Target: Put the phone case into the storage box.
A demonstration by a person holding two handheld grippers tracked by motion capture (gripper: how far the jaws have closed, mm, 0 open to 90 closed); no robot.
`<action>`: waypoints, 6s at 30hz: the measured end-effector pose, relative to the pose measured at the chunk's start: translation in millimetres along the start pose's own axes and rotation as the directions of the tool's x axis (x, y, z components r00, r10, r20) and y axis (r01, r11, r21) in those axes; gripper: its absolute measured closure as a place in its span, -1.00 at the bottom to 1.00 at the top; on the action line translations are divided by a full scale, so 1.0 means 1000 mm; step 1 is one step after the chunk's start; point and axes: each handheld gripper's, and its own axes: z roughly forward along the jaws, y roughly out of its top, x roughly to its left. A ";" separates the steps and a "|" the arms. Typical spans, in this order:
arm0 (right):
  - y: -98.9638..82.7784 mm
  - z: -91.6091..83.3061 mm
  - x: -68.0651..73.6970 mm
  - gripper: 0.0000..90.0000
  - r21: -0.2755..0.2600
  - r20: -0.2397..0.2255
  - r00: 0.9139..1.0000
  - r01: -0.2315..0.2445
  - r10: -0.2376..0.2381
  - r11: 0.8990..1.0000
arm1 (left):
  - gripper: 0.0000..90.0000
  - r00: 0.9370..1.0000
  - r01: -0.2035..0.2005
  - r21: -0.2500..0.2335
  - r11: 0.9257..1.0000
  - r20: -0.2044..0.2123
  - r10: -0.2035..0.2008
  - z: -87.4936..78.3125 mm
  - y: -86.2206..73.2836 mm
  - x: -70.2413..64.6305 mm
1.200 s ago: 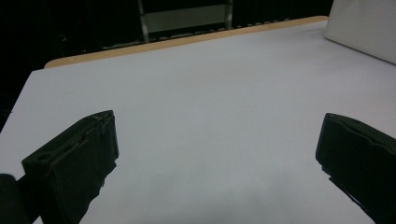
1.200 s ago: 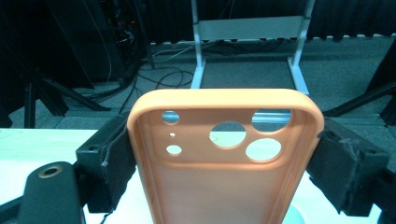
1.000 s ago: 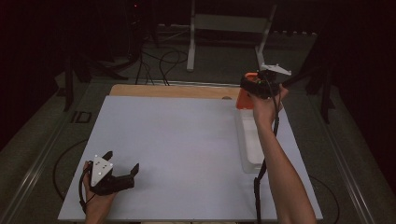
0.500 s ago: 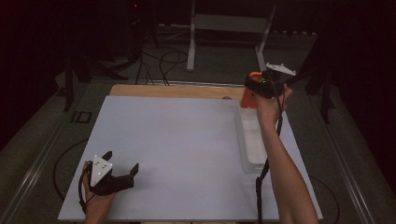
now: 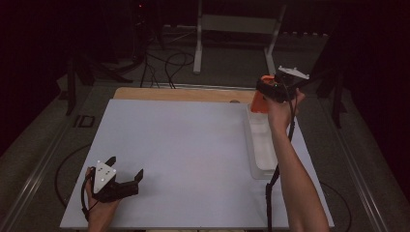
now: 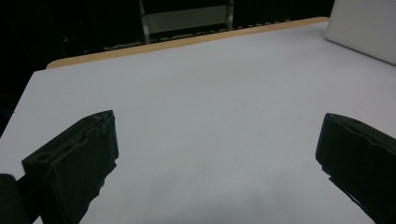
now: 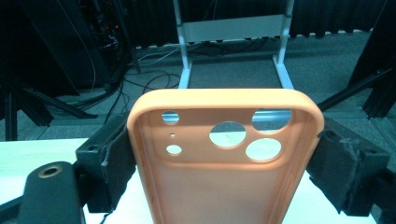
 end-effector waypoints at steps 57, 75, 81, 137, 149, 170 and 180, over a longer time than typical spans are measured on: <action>-0.038 0.032 -0.004 -0.64 0.101 0.011 0.999 0.034 -0.035 0.994 | -1.00 1.000 0.004 -0.007 1.000 -0.001 -0.004 -0.001 0.000 0.000; -0.051 0.036 -0.004 -0.64 0.138 -0.003 0.999 0.052 -0.052 0.989 | -1.00 1.000 0.002 -0.007 1.000 -0.002 -0.002 -0.001 0.000 0.001; -0.055 0.037 -0.005 -0.65 0.144 -0.003 0.999 0.053 -0.053 0.988 | -1.00 1.000 0.003 -0.008 1.000 -0.003 -0.003 -0.001 0.000 0.000; -0.063 0.050 -0.002 -0.66 0.153 0.019 0.997 0.074 -0.077 0.986 | -1.00 1.000 0.002 -0.003 1.000 -0.001 -0.002 -0.001 0.000 0.000; -0.065 0.051 -0.003 -0.84 0.146 0.013 0.999 0.039 -0.041 0.989 | -1.00 1.000 0.003 -0.004 1.000 -0.001 -0.003 -0.001 0.000 0.000; -0.065 0.042 -0.002 -0.83 0.144 -0.062 0.994 0.096 -0.088 0.985 | -1.00 1.000 0.001 -0.004 1.000 0.000 -0.001 -0.001 0.000 0.000; -0.065 0.036 -0.001 -0.83 0.143 -0.108 0.987 0.130 -0.115 0.981 | -1.00 1.000 -0.001 -0.003 1.000 0.001 0.001 0.000 0.000 -0.001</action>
